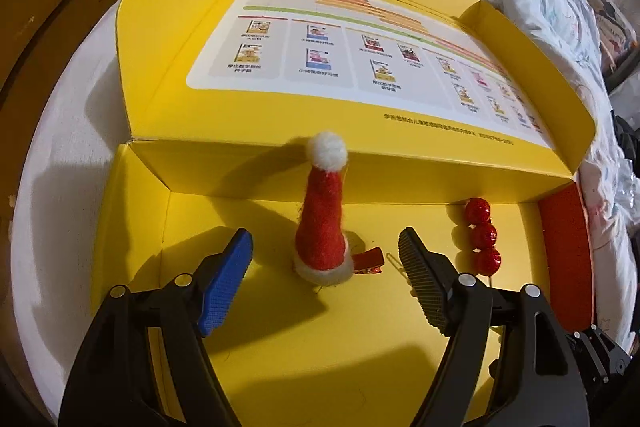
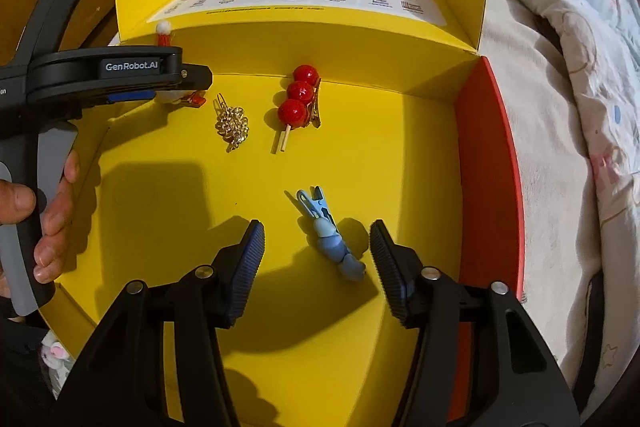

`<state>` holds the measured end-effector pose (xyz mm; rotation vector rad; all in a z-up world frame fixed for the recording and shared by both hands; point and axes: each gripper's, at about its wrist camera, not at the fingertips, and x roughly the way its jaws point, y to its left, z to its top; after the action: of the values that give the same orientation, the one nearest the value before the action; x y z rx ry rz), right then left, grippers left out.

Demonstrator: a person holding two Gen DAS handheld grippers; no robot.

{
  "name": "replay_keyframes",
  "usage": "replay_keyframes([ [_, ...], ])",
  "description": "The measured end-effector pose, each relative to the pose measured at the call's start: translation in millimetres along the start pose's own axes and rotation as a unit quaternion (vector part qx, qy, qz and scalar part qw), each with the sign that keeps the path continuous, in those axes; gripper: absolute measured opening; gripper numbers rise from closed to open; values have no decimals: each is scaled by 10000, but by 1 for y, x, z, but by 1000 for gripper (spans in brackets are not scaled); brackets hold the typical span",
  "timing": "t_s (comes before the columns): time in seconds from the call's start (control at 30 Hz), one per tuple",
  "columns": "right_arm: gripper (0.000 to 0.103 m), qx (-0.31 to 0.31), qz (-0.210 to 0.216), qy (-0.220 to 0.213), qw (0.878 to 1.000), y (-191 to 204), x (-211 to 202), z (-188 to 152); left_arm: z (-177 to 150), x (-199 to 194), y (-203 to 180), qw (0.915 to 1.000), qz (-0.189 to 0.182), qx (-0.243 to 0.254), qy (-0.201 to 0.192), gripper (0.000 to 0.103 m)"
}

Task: Organize jewelry
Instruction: 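Grasp the blue clip with the right tool while the left tool grasps the red Santa hat clip, then carry the blue clip and Santa hat clip to the bed and open both tools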

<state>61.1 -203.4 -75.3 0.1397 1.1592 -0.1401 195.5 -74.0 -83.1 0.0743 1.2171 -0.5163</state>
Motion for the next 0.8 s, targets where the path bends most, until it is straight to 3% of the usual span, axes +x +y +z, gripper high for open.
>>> replay_keyframes([
  [0.13,41,-88,-113,41,9999,4,2,-1,-1,2,-6,9994,277,189,-85,63],
  [0.2,37,-171,-202,62,9996,7,4,-1,-1,2,-7,9992,288,246,-96,61],
  [0.33,29,-240,-202,67,9995,11,3,-2,-1,2,-8,9990,256,332,-121,44],
  [0.53,15,-123,-131,107,9998,6,2,-3,-1,2,-7,9992,135,347,-132,44],
  [0.8,14,164,186,204,9995,-7,-1,-3,-4,-7,-6,9991,27,347,-223,43],
])
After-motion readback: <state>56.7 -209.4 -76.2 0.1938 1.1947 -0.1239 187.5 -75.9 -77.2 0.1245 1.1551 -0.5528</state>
